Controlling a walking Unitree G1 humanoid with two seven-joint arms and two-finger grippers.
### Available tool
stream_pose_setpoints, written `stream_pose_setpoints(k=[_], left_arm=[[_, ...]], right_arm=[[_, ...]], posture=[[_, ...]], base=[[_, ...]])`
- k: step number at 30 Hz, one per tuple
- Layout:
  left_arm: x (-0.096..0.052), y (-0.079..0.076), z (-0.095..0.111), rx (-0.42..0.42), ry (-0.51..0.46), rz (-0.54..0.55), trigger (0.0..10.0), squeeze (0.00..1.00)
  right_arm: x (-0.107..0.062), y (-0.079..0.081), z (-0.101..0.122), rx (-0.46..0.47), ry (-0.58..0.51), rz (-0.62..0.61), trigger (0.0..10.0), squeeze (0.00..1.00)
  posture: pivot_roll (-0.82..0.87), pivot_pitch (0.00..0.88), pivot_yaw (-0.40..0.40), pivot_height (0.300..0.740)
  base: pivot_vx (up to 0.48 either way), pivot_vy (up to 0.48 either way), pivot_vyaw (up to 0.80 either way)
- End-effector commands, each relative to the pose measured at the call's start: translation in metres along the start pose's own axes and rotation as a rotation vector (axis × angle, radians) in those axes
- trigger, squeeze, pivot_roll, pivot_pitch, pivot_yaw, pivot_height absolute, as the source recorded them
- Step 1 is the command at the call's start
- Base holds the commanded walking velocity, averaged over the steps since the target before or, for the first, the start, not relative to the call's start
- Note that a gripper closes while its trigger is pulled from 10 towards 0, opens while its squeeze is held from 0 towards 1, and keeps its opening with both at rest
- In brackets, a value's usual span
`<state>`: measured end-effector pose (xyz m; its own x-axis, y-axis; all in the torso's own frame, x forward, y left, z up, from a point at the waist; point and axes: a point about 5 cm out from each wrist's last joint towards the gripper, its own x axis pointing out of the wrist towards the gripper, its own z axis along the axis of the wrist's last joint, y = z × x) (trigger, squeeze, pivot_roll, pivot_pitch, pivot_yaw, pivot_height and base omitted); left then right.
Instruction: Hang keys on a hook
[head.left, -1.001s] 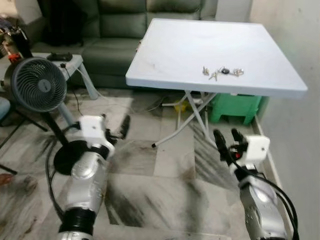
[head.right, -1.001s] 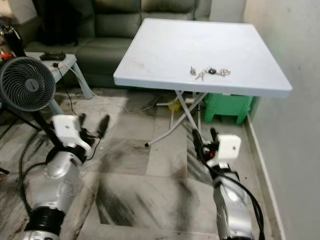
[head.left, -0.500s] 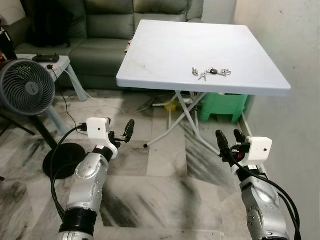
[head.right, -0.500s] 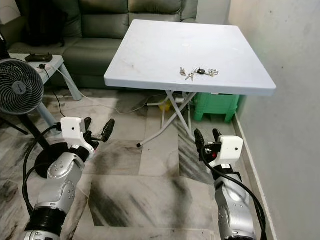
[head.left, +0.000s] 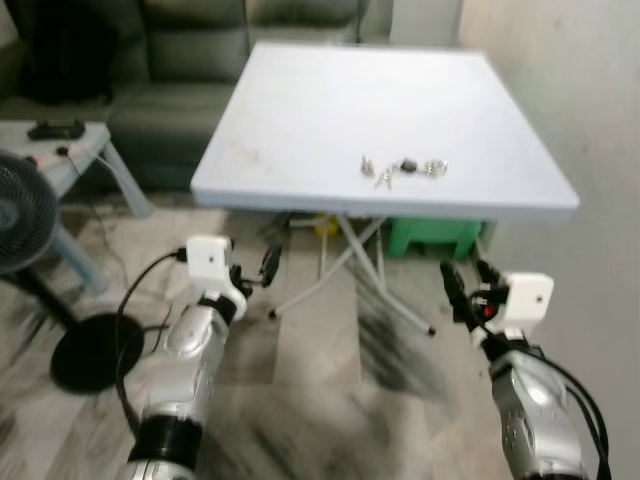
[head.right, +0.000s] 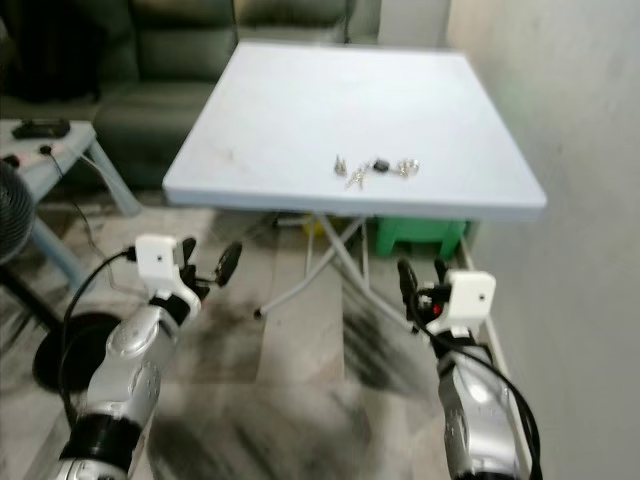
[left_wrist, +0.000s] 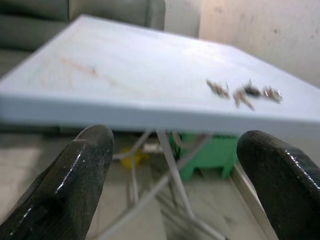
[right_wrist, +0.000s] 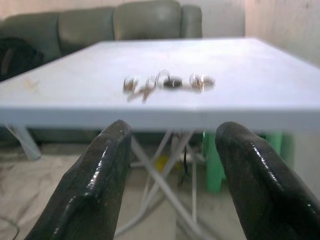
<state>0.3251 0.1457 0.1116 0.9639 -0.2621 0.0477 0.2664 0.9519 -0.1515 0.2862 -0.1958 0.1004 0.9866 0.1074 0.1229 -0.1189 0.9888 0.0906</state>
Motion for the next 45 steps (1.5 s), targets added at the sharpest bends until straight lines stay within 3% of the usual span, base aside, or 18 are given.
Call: stream_pose_setpoints(k=[1, 22, 30, 31, 45], left_arm=[[-0.003, 0.009, 0.004, 0.015, -0.007, 0.017, 10.0, 0.00], [-0.003, 0.006, 0.003, 0.016, -0.011, 0.011, 10.0, 0.00], [-0.005, -0.002, 0.002, 0.050, -0.019, -0.002, 10.0, 0.00], [-0.006, -0.005, 0.001, 0.054, -0.024, -0.015, 10.0, 0.00], [-0.011, -0.024, -0.003, 0.056, -0.031, -0.096, 10.0, 0.00]], right_arm=[[0.002, 0.008, 0.000, 0.015, -0.004, 0.017, 10.0, 0.00], [0.002, 0.010, 0.000, 0.010, 0.003, 0.040, 10.0, 0.00], [0.002, 0.013, -0.002, 0.007, 0.021, 0.072, 10.0, 0.00], [0.002, 0.013, -0.002, 0.006, 0.021, 0.082, 10.0, 1.00], [0.012, 0.005, 0.002, -0.081, 0.073, 0.178, 10.0, 1.00]], posture=[[-0.02, 0.043, 0.005, 0.740], [-0.01, 0.038, -0.004, 0.740], [-0.01, 0.045, -0.009, 0.740], [-0.01, 0.045, -0.009, 0.740], [0.00, 0.063, -0.022, 0.740]], base=[[0.480, 0.000, 0.00], [0.478, 0.000, 0.00], [0.034, 0.000, 0.00], [0.000, 0.000, 0.00], [0.000, 0.000, 0.00]])
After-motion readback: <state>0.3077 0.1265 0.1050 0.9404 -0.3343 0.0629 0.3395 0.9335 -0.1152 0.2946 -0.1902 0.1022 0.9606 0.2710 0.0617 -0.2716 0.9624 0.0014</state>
